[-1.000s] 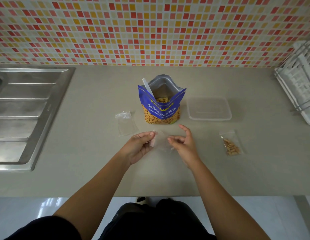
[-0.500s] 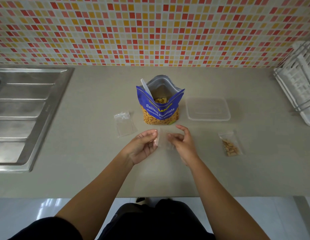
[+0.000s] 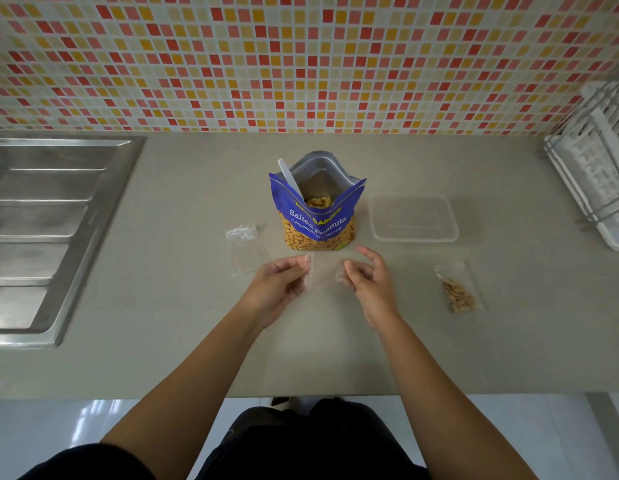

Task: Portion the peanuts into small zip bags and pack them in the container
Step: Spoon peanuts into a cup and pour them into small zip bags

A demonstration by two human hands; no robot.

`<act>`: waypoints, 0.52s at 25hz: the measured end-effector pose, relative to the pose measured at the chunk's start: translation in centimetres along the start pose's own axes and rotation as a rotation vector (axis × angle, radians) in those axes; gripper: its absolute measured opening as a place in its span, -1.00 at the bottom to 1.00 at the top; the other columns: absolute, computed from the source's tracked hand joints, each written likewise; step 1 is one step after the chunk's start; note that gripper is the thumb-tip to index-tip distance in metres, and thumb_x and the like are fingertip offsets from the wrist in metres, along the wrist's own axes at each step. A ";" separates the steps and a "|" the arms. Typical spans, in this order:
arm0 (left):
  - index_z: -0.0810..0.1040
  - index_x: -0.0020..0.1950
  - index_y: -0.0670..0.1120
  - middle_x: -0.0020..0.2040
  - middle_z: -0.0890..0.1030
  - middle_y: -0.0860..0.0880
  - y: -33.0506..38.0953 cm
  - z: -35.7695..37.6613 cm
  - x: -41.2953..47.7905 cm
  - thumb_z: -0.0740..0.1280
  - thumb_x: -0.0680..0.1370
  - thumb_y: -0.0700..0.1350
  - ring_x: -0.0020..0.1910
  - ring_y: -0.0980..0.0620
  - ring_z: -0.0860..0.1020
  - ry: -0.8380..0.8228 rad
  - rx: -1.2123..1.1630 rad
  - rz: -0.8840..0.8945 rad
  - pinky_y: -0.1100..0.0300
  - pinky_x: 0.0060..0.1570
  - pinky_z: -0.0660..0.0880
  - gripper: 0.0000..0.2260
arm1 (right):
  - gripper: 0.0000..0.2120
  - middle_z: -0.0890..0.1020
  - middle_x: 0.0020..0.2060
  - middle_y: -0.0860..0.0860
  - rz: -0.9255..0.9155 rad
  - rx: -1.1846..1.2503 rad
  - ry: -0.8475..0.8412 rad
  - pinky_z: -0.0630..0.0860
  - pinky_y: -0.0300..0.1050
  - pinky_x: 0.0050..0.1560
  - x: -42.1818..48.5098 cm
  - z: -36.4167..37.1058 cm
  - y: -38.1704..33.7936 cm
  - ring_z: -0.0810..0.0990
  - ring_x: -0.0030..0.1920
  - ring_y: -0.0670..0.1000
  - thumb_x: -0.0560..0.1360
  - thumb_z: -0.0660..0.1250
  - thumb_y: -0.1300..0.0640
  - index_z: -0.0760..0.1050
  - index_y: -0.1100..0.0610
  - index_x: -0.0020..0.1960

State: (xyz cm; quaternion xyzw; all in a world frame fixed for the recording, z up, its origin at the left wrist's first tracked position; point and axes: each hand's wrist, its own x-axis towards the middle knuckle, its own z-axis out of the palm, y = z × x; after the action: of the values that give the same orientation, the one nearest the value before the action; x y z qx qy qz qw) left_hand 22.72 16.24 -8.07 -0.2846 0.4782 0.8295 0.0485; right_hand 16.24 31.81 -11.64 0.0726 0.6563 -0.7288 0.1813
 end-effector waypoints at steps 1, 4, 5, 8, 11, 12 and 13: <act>0.61 -0.09 -0.12 -0.33 0.55 0.00 0.0 -0.6 0.3 0.31 0.53 -0.28 -0.36 0.14 0.49 0.086 0.214 0.070 0.37 -0.27 0.51 -0.89 | -0.59 0.62 -0.19 0.03 0.011 -0.003 0.009 0.51 -0.35 -0.26 0.0 -0.3 -0.1 0.61 -0.27 -0.15 0.48 0.36 0.24 0.34 0.09 0.28; 0.61 0.03 -0.12 -0.29 0.53 -0.04 0.2 -1.6 0.7 0.32 0.53 -0.24 -0.28 0.05 0.49 0.164 0.597 0.181 0.26 -0.16 0.50 -0.87 | -0.58 0.60 -0.22 0.02 0.043 -0.031 -0.051 0.48 -0.37 -0.29 -0.1 -0.5 -0.6 0.58 -0.25 -0.09 0.45 0.39 0.24 0.35 0.11 0.26; 0.60 0.05 -0.13 -0.28 0.52 -0.03 0.4 -1.6 0.6 0.32 0.53 -0.24 -0.28 0.07 0.49 0.130 0.551 0.142 0.27 -0.19 0.50 -0.87 | -0.59 0.60 -0.23 0.01 0.050 -0.021 -0.078 0.50 -0.36 -0.26 -0.1 -0.4 -0.8 0.59 -0.25 -0.10 0.45 0.38 0.27 0.37 0.11 0.25; 0.58 -0.05 -0.13 -0.28 0.52 -0.05 1.2 -0.9 0.1 0.34 0.51 -0.27 -0.33 0.11 0.50 0.011 0.417 0.025 0.38 -0.34 0.46 -0.92 | -0.63 0.63 -0.26 0.00 0.065 0.028 -0.125 0.56 -0.27 -0.16 -0.1 -0.1 -1.4 0.62 -0.27 -0.13 0.45 0.36 0.33 0.41 0.07 0.19; 0.56 -0.18 -0.05 -0.28 0.53 -0.02 1.8 -1.2 0.6 0.34 0.51 -0.23 -0.33 0.12 0.48 0.093 0.632 0.109 0.35 -0.33 0.40 -0.89 | -0.67 0.66 -0.32 -0.04 0.072 0.060 -0.141 0.57 -0.27 -0.15 -0.2 -0.1 -1.9 0.62 -0.26 -0.12 0.46 0.35 0.33 0.42 0.05 0.14; 0.55 -0.21 -0.03 -0.27 0.53 -0.01 1.9 -1.4 0.8 0.33 0.51 -0.21 -0.32 0.12 0.48 0.130 0.703 0.143 0.33 -0.31 0.38 -0.87 | -0.67 0.66 -0.31 -0.04 0.072 0.058 -0.141 0.58 -0.26 -0.15 -0.3 -0.3 -2.0 0.62 -0.25 -0.13 0.46 0.36 0.33 0.42 0.05 0.14; 0.54 -0.22 -0.01 -0.27 0.54 0.00 2.0 -1.6 1.0 0.32 0.51 -0.19 -0.30 0.11 0.47 0.144 0.740 0.166 0.30 -0.29 0.37 -0.87 | -0.66 0.66 -0.30 -0.04 0.069 0.049 -0.140 0.59 -0.25 -0.14 -0.3 -0.4 -2.1 0.63 -0.24 -0.13 0.45 0.37 0.32 0.42 0.06 0.16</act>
State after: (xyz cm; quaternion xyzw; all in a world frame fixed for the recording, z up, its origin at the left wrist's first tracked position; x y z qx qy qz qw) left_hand 21.91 13.64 -7.65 -0.2658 0.7689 0.5796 0.0468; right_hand 15.72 32.40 -9.66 0.0484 0.6210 -0.7414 0.2498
